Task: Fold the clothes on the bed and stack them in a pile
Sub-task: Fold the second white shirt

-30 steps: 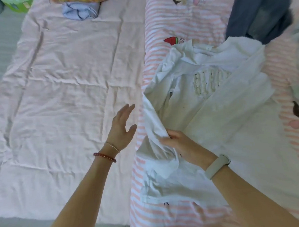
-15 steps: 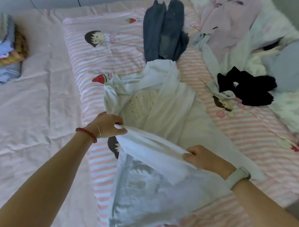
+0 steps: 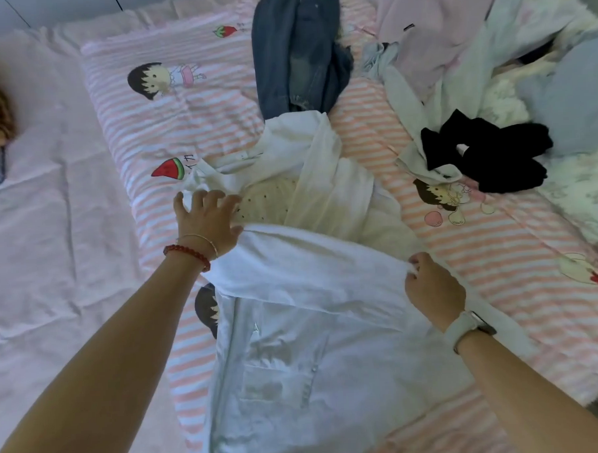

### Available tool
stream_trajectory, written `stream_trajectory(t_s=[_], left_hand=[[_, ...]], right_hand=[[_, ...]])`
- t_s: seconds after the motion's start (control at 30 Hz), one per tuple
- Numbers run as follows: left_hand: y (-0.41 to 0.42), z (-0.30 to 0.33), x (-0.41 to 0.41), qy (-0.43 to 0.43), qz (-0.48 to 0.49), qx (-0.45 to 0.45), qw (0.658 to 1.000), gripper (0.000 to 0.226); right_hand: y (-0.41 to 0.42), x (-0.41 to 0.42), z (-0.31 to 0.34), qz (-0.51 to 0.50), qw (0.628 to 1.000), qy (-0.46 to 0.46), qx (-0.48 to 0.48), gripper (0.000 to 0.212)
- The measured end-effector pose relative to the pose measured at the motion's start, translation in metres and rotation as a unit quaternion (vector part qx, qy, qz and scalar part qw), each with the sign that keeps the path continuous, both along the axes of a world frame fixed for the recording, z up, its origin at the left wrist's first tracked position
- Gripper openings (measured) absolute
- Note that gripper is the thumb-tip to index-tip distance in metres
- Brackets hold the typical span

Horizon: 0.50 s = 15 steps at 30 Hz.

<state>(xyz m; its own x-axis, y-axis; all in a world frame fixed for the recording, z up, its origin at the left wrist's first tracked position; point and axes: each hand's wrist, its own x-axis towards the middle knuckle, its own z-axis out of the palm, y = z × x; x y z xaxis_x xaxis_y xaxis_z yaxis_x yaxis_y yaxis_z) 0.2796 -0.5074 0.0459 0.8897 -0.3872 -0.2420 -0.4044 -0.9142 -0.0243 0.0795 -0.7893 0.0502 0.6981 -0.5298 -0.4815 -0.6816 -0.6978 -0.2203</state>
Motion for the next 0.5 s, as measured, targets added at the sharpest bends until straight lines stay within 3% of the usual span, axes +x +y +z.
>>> stream_trajectory(t_s=[0.07,0.13,0.27,0.33,0.43,0.5], left_hand=[[-0.006,-0.017,-0.003,0.011,0.045,-0.025,0.999,0.059],[-0.002,-0.029,0.0,0.009,0.136,-0.094,0.986,0.059],[0.021,-0.043,0.03,0.054,0.365,-0.249,0.896,0.052],[0.029,-0.051,0.053,0.092,0.402,-0.285,0.865,0.051],[0.032,-0.066,0.086,0.109,0.435,-0.29,0.846,0.06],[0.032,-0.075,0.104,0.116,0.47,-0.331,0.81,0.053]], right_hand=[[0.002,0.012,-0.009,0.034,0.997,0.001,-0.07,0.05],[0.013,0.034,-0.02,0.109,0.988,-0.044,-0.101,0.051],[0.033,0.091,-0.036,0.213,0.969,-0.097,-0.082,0.047],[0.035,0.125,-0.046,0.243,0.959,-0.119,-0.079,0.046],[0.027,0.177,-0.062,0.268,0.949,-0.142,-0.088,0.045],[0.02,0.208,-0.068,0.279,0.943,-0.147,-0.105,0.045]])
